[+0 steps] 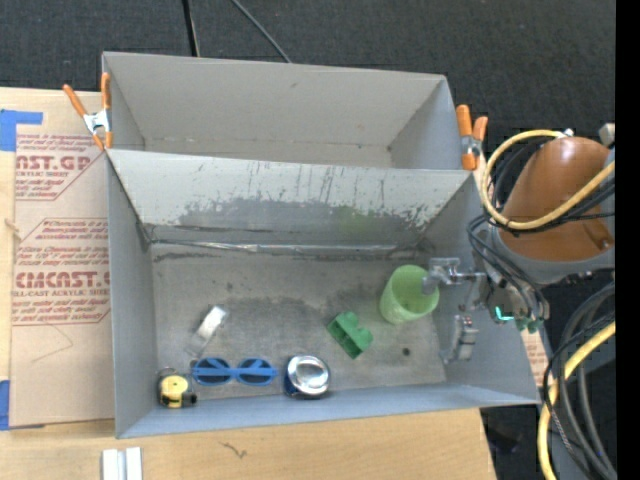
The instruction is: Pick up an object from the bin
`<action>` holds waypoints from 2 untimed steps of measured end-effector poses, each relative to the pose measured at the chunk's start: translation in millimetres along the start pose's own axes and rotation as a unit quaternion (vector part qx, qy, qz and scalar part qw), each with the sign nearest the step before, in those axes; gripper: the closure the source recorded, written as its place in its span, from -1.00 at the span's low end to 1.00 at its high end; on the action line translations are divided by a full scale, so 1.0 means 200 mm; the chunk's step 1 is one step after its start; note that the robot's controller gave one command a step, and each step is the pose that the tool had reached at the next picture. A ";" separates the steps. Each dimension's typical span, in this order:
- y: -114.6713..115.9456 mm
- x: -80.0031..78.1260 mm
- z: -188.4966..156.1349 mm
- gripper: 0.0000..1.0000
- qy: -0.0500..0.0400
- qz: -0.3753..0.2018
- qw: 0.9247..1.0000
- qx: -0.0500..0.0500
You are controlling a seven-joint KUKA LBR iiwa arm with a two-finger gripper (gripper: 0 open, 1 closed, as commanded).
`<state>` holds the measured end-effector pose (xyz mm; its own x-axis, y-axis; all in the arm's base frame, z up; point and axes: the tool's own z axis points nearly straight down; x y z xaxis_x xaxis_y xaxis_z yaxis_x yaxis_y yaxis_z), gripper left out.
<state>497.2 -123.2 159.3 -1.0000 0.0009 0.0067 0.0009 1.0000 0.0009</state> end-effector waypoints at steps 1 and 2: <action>0.16 -0.49 0.44 -1.00 -0.009 -0.097 0.995 0.001; 0.15 -0.48 0.43 1.00 -0.005 -0.096 0.995 0.001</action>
Offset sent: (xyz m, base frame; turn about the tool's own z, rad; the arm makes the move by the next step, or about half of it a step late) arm 0.0935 0.0301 -0.0893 -0.1912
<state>592.5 -92.6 72.1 -0.9819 -0.1895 -0.0041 -0.1895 0.9819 -0.0017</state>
